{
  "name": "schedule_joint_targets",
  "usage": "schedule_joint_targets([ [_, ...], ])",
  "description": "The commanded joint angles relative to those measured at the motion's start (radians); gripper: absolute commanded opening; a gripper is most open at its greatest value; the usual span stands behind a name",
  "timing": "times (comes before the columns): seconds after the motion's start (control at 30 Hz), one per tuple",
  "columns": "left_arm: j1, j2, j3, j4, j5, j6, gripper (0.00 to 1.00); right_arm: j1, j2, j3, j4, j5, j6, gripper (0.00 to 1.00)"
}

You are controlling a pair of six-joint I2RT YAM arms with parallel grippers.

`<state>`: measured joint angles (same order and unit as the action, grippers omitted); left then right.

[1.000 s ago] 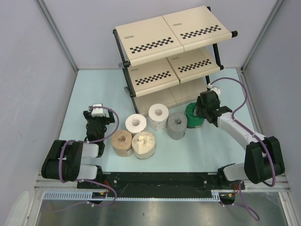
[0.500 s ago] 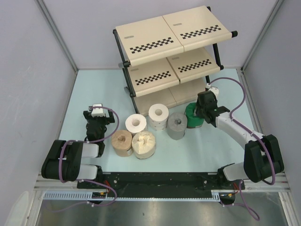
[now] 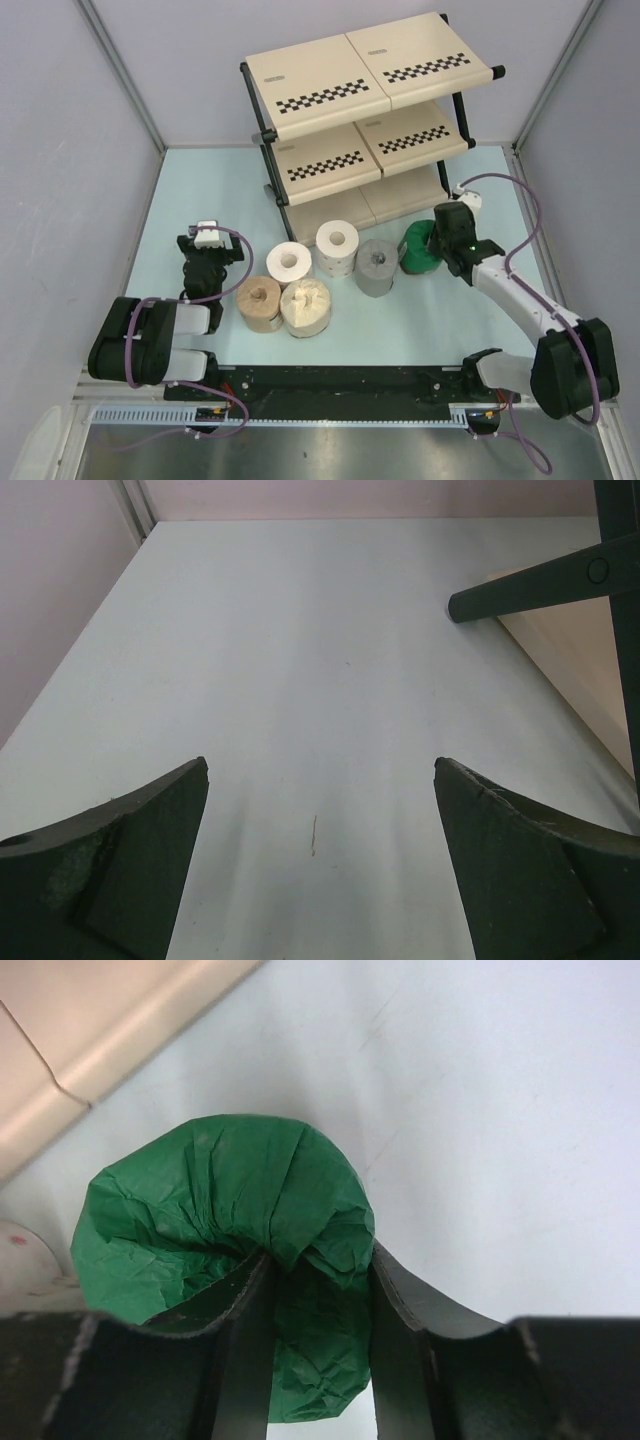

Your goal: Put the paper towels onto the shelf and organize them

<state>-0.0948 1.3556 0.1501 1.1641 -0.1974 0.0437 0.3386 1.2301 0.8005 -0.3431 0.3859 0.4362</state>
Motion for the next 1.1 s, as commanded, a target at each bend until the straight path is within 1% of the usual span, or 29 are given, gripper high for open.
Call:
schedule_joint_targets([
  [0.0, 0.004, -0.015, 0.012, 0.037, 0.021, -0.005, 1.00, -0.062, -0.104, 0.008, 0.107, 0.024, 0.038, 0.38],
  [0.13, 0.004, -0.013, 0.012, 0.037, 0.021, -0.005, 1.00, -0.122, -0.115, 0.009, 0.206, -0.033, 0.036, 0.38],
  [0.3, 0.004, -0.013, 0.012, 0.039, 0.021, -0.007, 1.00, -0.177, -0.057, 0.017, 0.332, -0.081, 0.041, 0.38],
  [0.33, 0.006, -0.013, 0.012, 0.037, 0.021, -0.007, 1.00, -0.182, -0.040, 0.022, 0.376, -0.085, 0.042, 0.38],
  [0.5, 0.004, -0.013, 0.012, 0.037, 0.021, -0.007, 1.00, -0.184, 0.052, 0.058, 0.481, -0.097, 0.035, 0.38],
  [0.63, 0.004, -0.013, 0.012, 0.039, 0.021, -0.007, 1.00, -0.184, 0.132, 0.088, 0.532, -0.102, 0.049, 0.37],
  [0.73, 0.004, -0.015, 0.012, 0.037, 0.021, -0.005, 1.00, -0.178, 0.155, 0.101, 0.585, -0.107, 0.049, 0.36],
  [0.87, 0.004, -0.015, 0.011, 0.037, 0.021, -0.007, 1.00, -0.148, 0.201, 0.143, 0.610, -0.076, 0.026, 0.37],
  [1.07, 0.004, -0.013, 0.012, 0.037, 0.021, -0.005, 1.00, -0.132, 0.288, 0.229, 0.583, -0.045, -0.005, 0.37],
])
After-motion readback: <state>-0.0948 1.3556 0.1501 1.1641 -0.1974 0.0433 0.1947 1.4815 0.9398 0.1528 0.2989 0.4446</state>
